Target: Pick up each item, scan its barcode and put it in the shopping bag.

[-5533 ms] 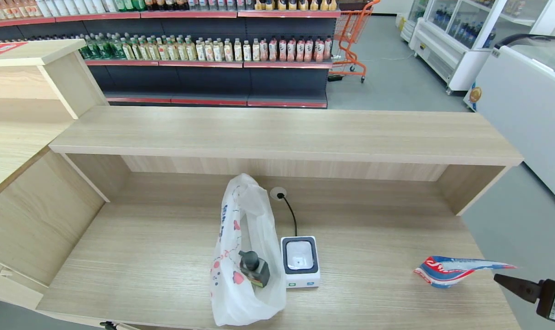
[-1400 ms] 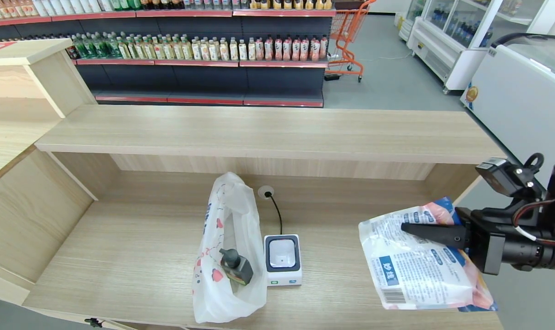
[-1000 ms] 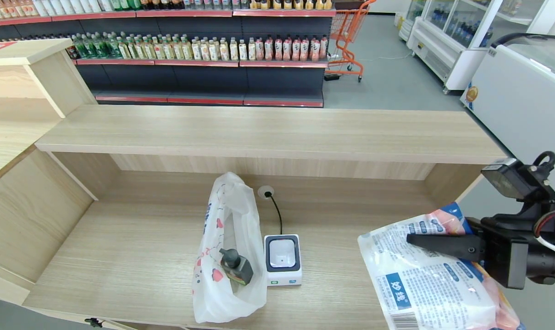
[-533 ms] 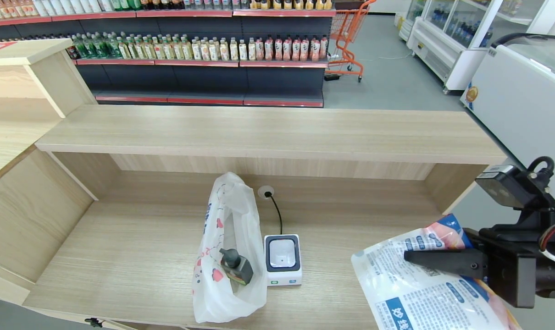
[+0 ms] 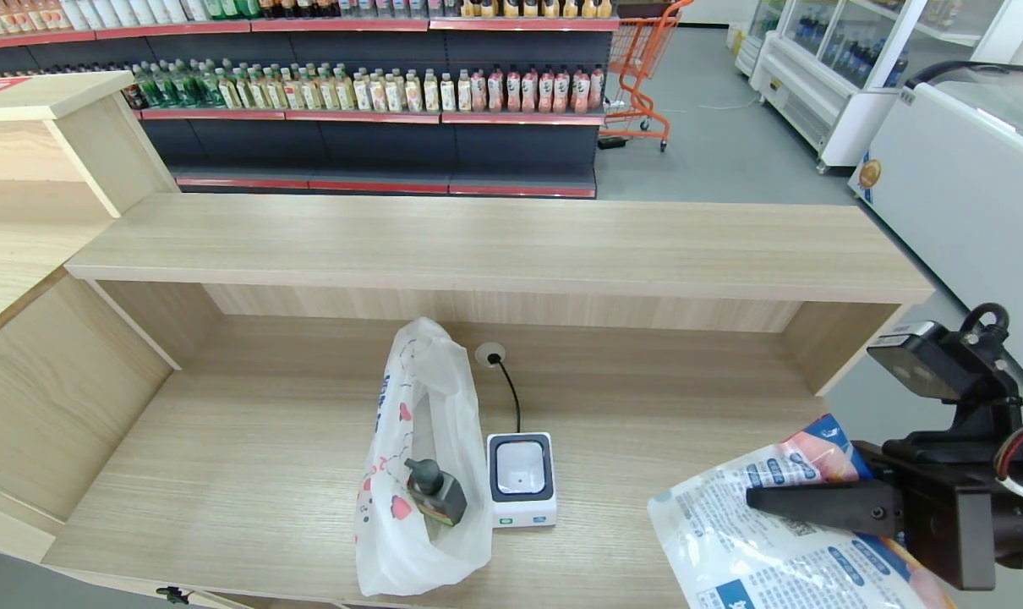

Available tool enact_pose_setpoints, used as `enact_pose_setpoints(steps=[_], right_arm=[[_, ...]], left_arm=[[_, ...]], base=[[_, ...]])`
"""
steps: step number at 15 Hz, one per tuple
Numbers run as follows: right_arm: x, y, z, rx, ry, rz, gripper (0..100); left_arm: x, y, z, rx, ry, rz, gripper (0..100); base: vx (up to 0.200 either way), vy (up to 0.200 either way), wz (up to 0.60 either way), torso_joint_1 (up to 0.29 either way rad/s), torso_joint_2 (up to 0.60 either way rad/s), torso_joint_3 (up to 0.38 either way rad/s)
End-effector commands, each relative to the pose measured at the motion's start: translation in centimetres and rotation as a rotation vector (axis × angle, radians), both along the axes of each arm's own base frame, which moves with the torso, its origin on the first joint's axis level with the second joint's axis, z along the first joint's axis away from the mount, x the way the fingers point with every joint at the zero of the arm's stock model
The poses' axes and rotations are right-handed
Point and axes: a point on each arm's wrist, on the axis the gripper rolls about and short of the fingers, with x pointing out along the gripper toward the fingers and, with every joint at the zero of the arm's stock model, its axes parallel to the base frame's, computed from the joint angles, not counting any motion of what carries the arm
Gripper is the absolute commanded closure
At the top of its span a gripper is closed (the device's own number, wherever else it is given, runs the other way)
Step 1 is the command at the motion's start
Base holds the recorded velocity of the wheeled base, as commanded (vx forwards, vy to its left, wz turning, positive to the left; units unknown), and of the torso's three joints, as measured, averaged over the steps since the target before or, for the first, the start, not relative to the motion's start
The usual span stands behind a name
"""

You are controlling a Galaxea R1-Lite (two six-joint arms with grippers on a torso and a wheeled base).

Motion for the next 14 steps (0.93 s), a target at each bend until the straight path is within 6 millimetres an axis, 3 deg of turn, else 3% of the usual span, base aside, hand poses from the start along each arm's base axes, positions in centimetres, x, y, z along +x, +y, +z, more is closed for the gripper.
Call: enact_pose_setpoints(steps=[1, 14], right_arm=[[-0.07, 0.05, 0.00, 0.000, 0.000, 0.004, 100], [-0.34, -0.08, 0.13, 0.003, -0.010, 0.001, 100]], left_arm=[[0.01, 0.00, 0.01, 0.000, 0.001, 0.001, 0], [0.00, 0.00, 0.00, 0.000, 0.000, 0.000, 0]], base=[[0.000, 0.000, 0.00, 0.000, 0.00, 0.000], [0.000, 0.000, 0.00, 0.000, 0.00, 0.000]])
